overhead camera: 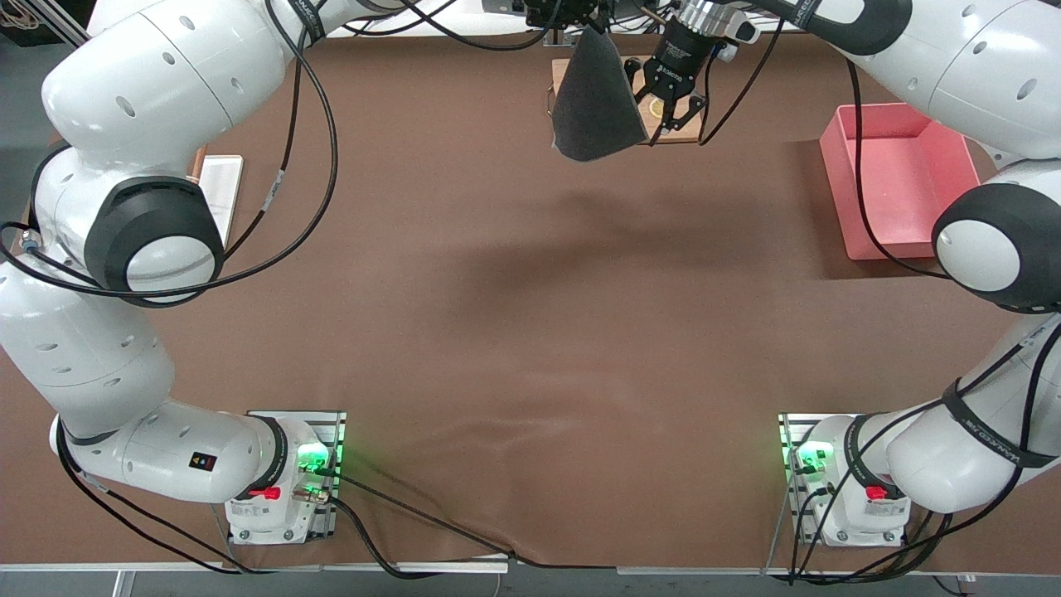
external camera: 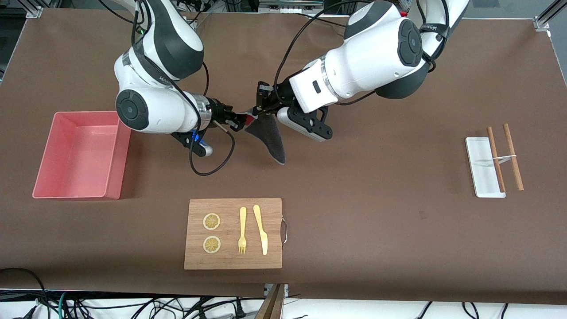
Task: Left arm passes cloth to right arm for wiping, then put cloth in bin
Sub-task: 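Grasp the cloth corner with the right gripper beside the left gripper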
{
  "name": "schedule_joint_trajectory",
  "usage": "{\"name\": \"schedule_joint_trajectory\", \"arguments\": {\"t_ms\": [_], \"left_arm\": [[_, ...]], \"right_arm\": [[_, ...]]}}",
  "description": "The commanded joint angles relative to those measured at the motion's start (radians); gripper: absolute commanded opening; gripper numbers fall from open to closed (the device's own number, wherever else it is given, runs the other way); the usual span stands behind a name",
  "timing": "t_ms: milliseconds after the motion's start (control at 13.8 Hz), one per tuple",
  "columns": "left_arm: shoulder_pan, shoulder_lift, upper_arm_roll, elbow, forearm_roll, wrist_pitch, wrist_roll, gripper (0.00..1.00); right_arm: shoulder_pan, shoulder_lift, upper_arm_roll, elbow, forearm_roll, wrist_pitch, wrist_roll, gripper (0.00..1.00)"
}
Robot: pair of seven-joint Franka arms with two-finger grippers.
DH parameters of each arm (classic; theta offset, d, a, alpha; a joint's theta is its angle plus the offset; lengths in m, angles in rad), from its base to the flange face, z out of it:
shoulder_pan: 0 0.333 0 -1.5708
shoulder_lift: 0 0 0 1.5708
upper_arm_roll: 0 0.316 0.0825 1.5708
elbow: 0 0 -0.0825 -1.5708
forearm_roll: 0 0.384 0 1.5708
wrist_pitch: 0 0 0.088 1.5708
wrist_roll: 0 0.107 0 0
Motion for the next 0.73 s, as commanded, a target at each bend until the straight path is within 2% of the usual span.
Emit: {"name": "schedule_joint_trajectory", "arguments": {"t_ms": [0, 73, 218, 655], "left_arm": [[0.001, 0.008, -0.003, 0.02, -0.012, -0.005, 0.01, 0.0], [-0.001, 0.008, -0.003, 0.02, -0.012, -0.005, 0.01, 0.0], [0.001, 0.008, -0.003, 0.02, -0.011, -0.005, 0.01, 0.0], [-0.001, 0.008, -0.002, 0.02, -0.011, -0.005, 0.01, 0.0]], "right_arm": [[-0.01, -0.002, 0.0, 0.0, 0.048, -0.039, 0.017, 0.39], [-0.022, -0.001, 0.0, 0.0, 0.068, -0.048, 0.018, 0.32], [-0.037, -0.002, 0.0, 0.0, 0.092, -0.068, 0.018, 0.02], [-0.046, -0.001, -0.001, 0.002, 0.104, -0.068, 0.023, 0.0]]}}
